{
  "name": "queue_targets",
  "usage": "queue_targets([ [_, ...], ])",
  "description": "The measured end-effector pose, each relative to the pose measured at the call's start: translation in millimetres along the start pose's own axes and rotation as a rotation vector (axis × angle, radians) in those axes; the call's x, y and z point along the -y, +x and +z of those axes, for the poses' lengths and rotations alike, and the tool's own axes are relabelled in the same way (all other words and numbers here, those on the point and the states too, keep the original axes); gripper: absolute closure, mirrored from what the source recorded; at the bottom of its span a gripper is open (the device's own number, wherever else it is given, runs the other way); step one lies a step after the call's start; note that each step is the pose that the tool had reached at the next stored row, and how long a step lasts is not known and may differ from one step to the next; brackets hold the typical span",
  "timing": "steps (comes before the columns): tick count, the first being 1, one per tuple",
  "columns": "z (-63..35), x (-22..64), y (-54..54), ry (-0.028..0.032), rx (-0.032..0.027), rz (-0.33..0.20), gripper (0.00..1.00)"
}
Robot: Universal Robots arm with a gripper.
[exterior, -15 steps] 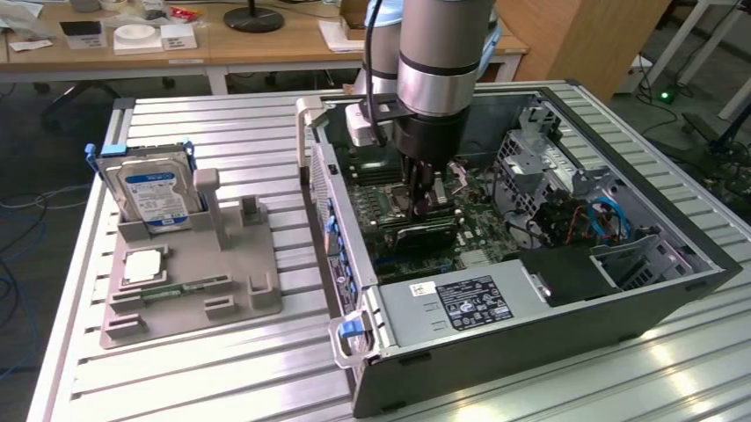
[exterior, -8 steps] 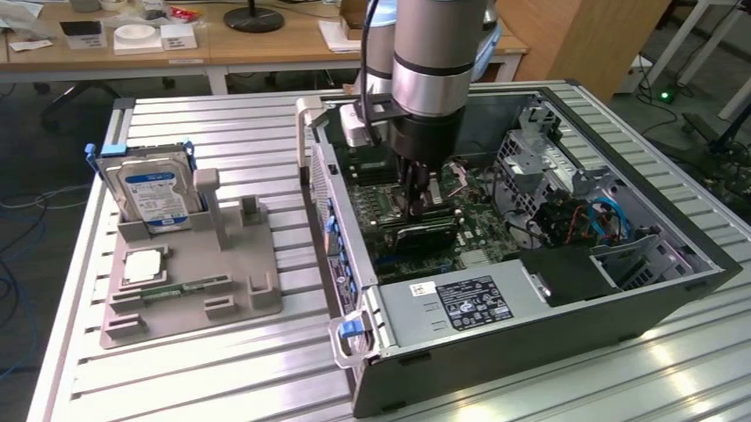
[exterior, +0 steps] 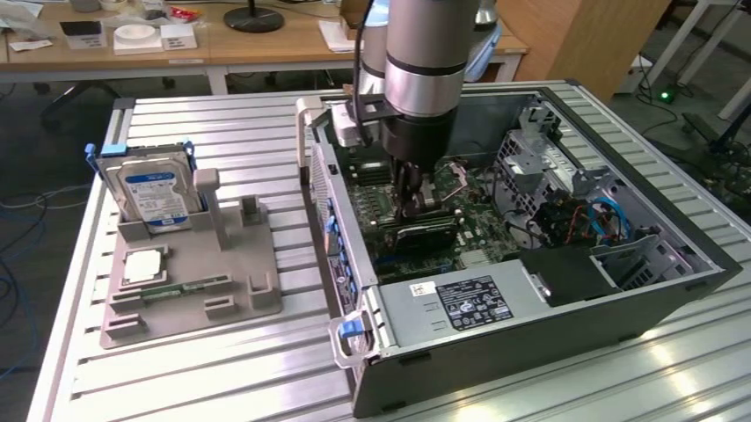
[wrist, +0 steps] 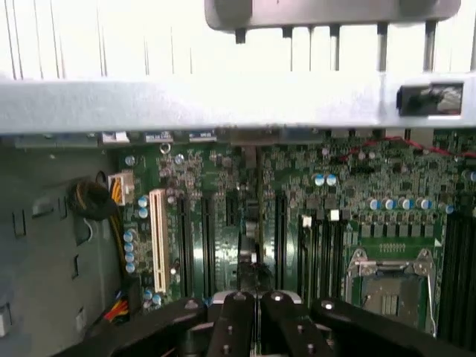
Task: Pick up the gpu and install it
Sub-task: 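Press down on the gpu until it lock into place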
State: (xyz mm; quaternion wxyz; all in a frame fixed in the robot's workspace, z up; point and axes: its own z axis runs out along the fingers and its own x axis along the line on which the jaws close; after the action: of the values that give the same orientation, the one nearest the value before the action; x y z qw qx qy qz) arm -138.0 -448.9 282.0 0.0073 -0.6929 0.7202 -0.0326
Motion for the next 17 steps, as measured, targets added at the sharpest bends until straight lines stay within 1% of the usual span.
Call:
queue_targets([
  [4, 0.0, 0.0, 0.0, -0.0722, -0.0061, -0.003, 0.89],
  [8, -0.8, 0.1, 0.0, -0.1444, -0.0091, -0.005, 0.89],
  [9, -1.7, 0.3, 0.0, -0.1593, -0.0097, -0.006, 0.89],
  [11, -3.8, 1.0, 0.1, -0.1865, -0.0108, -0.007, 0.89],
  [14, -6.0, 2.7, 0.1, -0.2218, -0.0121, -0.008, 0.89],
  [17, -7.3, 5.7, -0.3, -0.2624, -0.0138, -0.01, 0.89],
])
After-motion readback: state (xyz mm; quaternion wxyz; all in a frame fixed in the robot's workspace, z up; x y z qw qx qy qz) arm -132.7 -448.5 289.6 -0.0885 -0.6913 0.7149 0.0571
